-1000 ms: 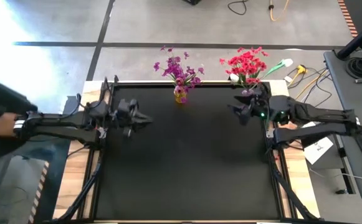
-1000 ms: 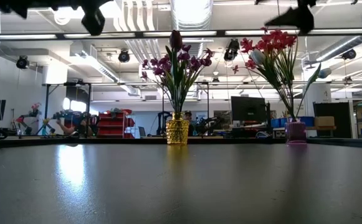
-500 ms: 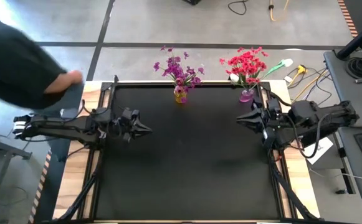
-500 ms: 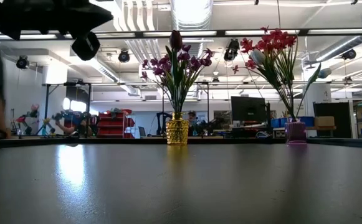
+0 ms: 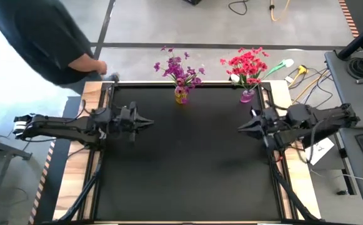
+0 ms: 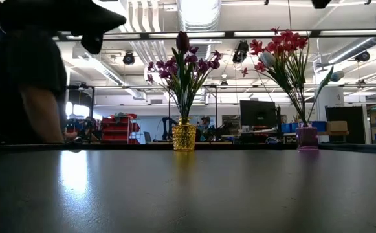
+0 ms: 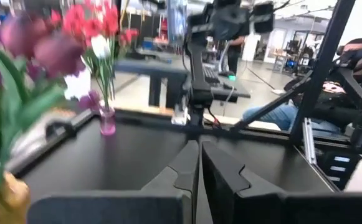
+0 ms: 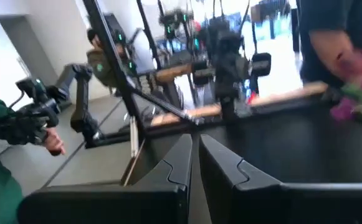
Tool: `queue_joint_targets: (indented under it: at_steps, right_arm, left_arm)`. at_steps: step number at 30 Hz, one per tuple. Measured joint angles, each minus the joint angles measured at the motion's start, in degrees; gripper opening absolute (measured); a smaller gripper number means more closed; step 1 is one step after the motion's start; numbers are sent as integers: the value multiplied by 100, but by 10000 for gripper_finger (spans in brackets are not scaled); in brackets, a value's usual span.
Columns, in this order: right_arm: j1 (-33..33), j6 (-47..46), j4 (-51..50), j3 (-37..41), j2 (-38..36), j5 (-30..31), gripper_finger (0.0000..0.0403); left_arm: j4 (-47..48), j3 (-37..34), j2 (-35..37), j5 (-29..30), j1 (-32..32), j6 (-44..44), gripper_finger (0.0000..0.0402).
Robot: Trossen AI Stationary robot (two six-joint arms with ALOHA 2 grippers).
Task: Sort flowers into vase by color
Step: Return to Home Position
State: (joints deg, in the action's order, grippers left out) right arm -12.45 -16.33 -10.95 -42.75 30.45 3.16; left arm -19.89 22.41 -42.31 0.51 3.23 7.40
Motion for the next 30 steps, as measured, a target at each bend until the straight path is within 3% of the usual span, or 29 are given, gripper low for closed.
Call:
queue_joint_targets:
  at_steps: [7,12,15,17,26,30]
  right_arm:
    - [9,596,278,799,-1838,-788,22]
    - [9,859,427,1417,-2992,-792,22]
    - [10,995,388,1861,-3027,-787,22]
    - [9,907,1173,2051,-2909,-877,22]
    - [12,522,3922,4170,-3033,-1264,22]
    - [-3,43,3502,4208,-2905,-883,22]
  left_arm:
    - [47,-566,1173,2,6,-229,5]
    - [-268,-1310,2133,4,6,-61,5]
    - [-568,-1804,2671,4,6,109,5]
    - [-763,-2142,2991,25,6,205,5]
    - [981,-2181,3967,514,8,-229,5]
    - [1569,-2182,4241,402,-49,15,5]
